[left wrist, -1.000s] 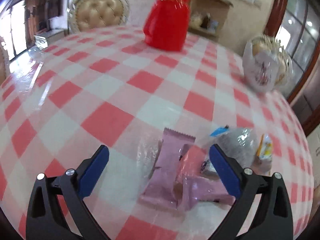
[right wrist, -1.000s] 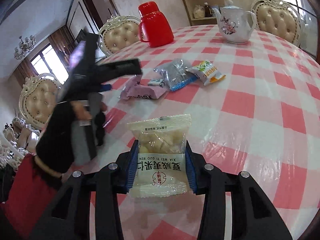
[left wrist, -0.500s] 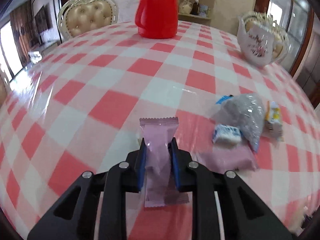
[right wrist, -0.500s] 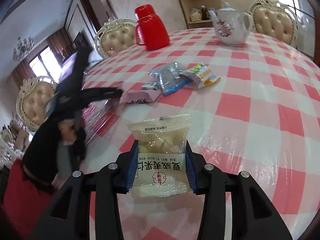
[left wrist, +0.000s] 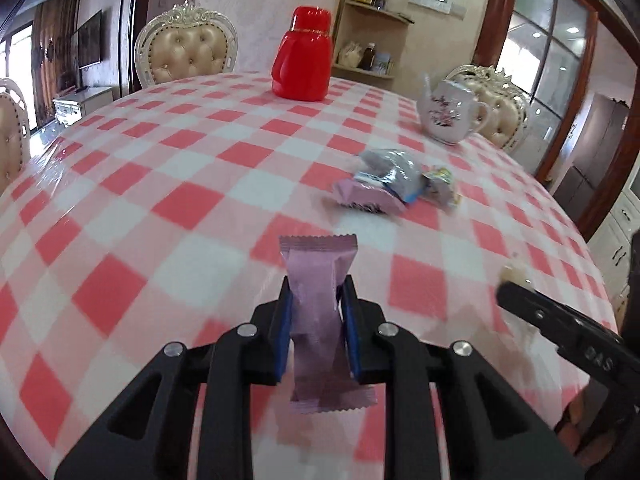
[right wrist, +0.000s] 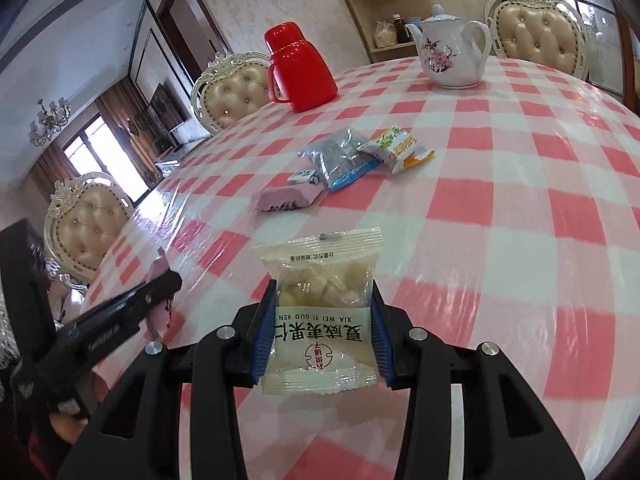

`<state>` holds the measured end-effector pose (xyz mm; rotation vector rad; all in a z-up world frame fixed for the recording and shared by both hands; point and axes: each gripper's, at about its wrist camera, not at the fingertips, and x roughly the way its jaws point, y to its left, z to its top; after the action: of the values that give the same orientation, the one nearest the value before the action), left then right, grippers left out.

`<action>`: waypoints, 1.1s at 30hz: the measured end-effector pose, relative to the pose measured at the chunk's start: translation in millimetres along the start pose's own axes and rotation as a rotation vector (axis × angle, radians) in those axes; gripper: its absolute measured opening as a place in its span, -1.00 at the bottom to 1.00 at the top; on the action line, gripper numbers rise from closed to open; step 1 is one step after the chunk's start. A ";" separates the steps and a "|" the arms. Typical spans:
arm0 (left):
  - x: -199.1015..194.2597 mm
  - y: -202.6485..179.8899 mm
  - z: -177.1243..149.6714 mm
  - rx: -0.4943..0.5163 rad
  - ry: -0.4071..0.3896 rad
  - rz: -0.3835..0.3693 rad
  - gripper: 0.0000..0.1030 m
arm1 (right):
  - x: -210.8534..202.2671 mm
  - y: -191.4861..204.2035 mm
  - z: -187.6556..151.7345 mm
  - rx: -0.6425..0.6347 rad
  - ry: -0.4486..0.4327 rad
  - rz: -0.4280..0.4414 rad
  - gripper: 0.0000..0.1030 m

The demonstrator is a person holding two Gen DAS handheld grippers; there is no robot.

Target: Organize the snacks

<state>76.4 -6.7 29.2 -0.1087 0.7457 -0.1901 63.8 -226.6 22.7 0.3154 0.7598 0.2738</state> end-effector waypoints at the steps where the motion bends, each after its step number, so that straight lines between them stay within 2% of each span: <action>1: -7.4 -1.0 -4.9 -0.005 -0.010 -0.011 -0.54 | -4.5 2.8 -5.0 -0.002 -0.003 0.000 -0.18; 11: -47.5 -1.0 -39.3 -0.033 -0.036 -0.072 -0.53 | -39.5 31.4 -47.6 -0.036 -0.033 -0.024 -0.18; 14: -57.6 4.1 -46.4 -0.046 -0.052 -0.063 -0.53 | -49.0 34.4 -57.2 -0.014 -0.048 0.008 -0.18; 17: -68.4 9.4 -53.6 -0.070 -0.058 -0.075 -0.53 | -55.2 36.0 -70.0 0.045 -0.029 0.090 -0.18; 22: -93.1 8.4 -71.3 -0.042 -0.085 -0.057 -0.53 | -66.0 51.6 -87.9 0.040 -0.018 0.125 -0.18; 24: -94.5 10.5 -76.2 -0.041 -0.075 -0.052 -0.53 | -68.8 55.3 -91.1 0.034 -0.020 0.122 -0.18; 25: -93.2 15.3 -78.2 -0.062 -0.056 -0.075 -0.52 | -69.4 56.2 -92.7 0.039 -0.018 0.120 -0.18; 26: -90.0 20.6 -78.3 -0.098 -0.026 -0.107 -0.47 | -70.1 56.3 -93.3 0.041 -0.020 0.117 -0.18; 27: -84.8 24.0 -75.9 -0.134 0.013 -0.140 -0.06 | -71.1 56.2 -94.0 0.044 -0.022 0.115 -0.18; 28: -80.6 24.4 -72.7 -0.155 0.040 -0.153 0.55 | -71.7 56.2 -94.8 0.049 -0.024 0.114 -0.18; 29: -77.1 23.4 -68.2 -0.175 0.047 -0.161 0.64 | -72.6 55.5 -95.3 0.057 -0.029 0.111 -0.18; 31: -73.5 15.4 -54.2 -0.183 0.014 -0.120 0.64 | -80.6 52.4 -98.0 0.082 -0.068 0.114 -0.18; 33: -61.4 2.9 -36.5 -0.180 0.024 -0.101 0.64 | -91.4 47.3 -101.5 0.104 -0.109 0.136 -0.18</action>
<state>7.8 7.9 42.8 -0.3156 0.7809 -0.2203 -77.6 -197.2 28.6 0.4777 0.6470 0.3429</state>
